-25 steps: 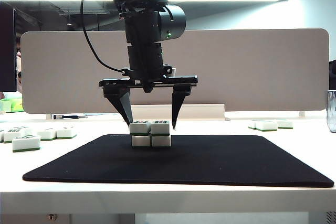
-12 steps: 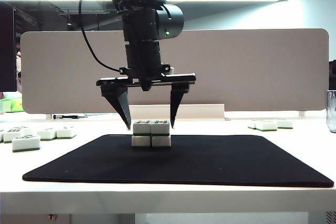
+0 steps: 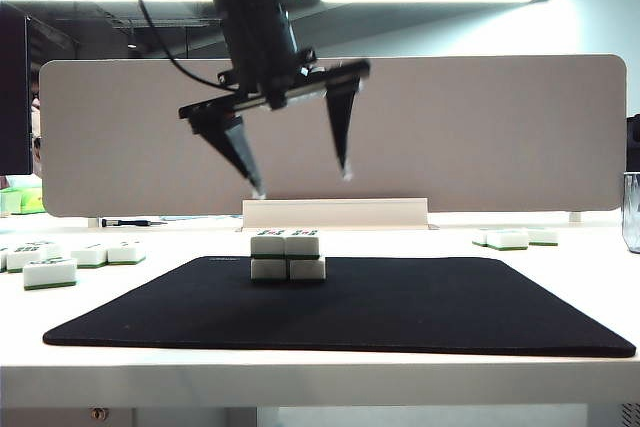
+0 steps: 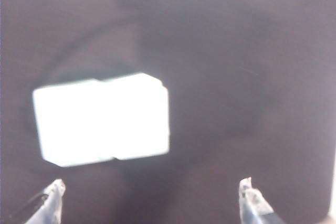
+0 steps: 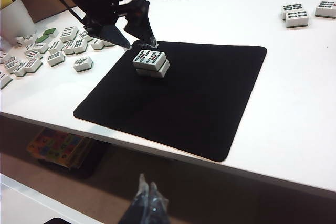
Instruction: Arrange four mahjong tiles into a neat stack, creating two layers of paired tiles.
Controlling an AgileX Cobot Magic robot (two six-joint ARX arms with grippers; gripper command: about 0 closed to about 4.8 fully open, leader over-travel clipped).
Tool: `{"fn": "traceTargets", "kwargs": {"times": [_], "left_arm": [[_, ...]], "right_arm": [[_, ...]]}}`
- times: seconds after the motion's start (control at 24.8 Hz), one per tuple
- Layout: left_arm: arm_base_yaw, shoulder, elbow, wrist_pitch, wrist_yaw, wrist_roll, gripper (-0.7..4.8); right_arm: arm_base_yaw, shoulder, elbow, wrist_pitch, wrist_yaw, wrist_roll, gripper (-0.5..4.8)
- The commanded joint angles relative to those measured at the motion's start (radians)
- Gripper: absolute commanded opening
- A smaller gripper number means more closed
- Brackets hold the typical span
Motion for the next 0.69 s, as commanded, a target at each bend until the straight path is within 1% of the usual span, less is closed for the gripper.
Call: {"fn": "traceTargets", "kwargs": {"times": [0.04, 0.08, 0.12, 0.2, 0.28, 0.36, 0.44, 0.48, 0.52, 0.57, 0.65, 0.69], "left_arm": [[0.000, -0.049, 0.004, -0.008, 0.125, -0.001, 4.28], [0.000, -0.072, 0.005, -0.019, 0.156, 0.000, 4.25], [0.000, -0.086, 0.004, -0.025, 0.156, 0.000, 4.23], [0.001, -0.119, 0.004, -0.039, 0.153, 0.004, 3.32], [0.006, -0.157, 0.004, -0.056, 0.154, 0.045, 2.21], [0.006, -0.181, 0.004, -0.087, 0.154, 0.082, 1.63], [0.006, -0.195, 0.004, -0.109, 0.154, 0.122, 1.22], [0.007, -0.206, 0.004, -0.132, 0.153, 0.177, 0.59], [0.007, -0.210, 0.004, -0.141, 0.153, 0.193, 0.39], [0.007, -0.219, 0.004, -0.168, 0.151, 0.245, -0.08], [0.007, -0.224, 0.005, -0.192, 0.140, 0.272, -0.06], [0.007, -0.232, 0.005, -0.224, 0.108, 0.281, -0.06]], "right_arm": [[0.001, -0.011, 0.004, 0.000, -0.022, -0.003, -0.01], [0.001, -0.011, 0.004, -0.008, -0.054, -0.003, -0.01], [0.001, -0.011, 0.004, -0.011, -0.069, -0.003, -0.01], [0.001, -0.011, 0.004, -0.013, -0.090, -0.003, -0.01], [0.001, -0.011, 0.004, -0.013, -0.097, -0.003, -0.01], [0.001, -0.011, 0.004, -0.013, -0.100, -0.003, -0.01], [0.001, -0.011, 0.004, -0.013, -0.106, -0.003, -0.01], [0.001, -0.011, 0.004, -0.013, -0.135, -0.003, -0.01], [0.001, -0.011, 0.004, -0.014, -0.144, -0.002, -0.01], [0.001, -0.011, 0.004, -0.013, -0.177, -0.002, -0.01], [0.001, -0.011, 0.004, -0.013, -0.203, -0.002, -0.01], [0.000, -0.011, 0.004, -0.013, -0.217, -0.002, -0.01]]}}
